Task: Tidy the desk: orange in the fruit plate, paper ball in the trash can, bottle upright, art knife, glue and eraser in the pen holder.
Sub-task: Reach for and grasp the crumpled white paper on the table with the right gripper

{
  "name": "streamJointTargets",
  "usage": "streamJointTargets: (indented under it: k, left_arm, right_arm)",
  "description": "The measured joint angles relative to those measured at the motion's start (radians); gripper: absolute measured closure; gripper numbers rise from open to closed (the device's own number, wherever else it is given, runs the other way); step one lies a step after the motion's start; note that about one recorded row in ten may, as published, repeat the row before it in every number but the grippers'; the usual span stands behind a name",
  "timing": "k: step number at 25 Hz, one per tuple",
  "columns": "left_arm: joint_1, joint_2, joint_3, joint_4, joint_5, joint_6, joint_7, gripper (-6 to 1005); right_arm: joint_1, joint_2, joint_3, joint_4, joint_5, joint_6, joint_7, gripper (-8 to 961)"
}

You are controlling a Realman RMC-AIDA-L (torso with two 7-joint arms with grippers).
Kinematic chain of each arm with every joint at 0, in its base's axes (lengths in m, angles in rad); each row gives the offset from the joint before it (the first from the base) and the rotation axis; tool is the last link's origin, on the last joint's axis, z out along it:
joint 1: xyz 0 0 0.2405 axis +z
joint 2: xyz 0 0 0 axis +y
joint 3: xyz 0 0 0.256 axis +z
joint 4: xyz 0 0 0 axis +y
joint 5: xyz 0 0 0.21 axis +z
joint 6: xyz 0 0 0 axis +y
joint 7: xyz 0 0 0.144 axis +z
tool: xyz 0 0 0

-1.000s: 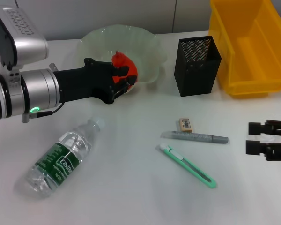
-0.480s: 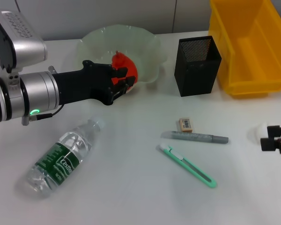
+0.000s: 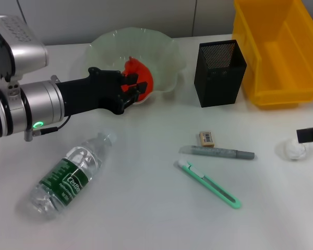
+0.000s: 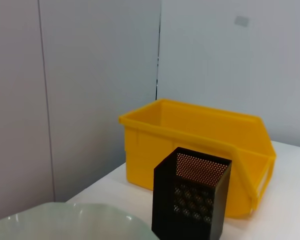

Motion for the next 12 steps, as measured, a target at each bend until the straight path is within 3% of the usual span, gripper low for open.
streamJointTargets:
  k: [12]
  left_arm:
    - [-0.012, -0.001, 0.016, -0.024, -0.002, -0.051, 0.002, 745]
  right_arm:
    - [0.026, -0.016, 0.001, -0.138, -0.219, -0.083, 0.163, 129]
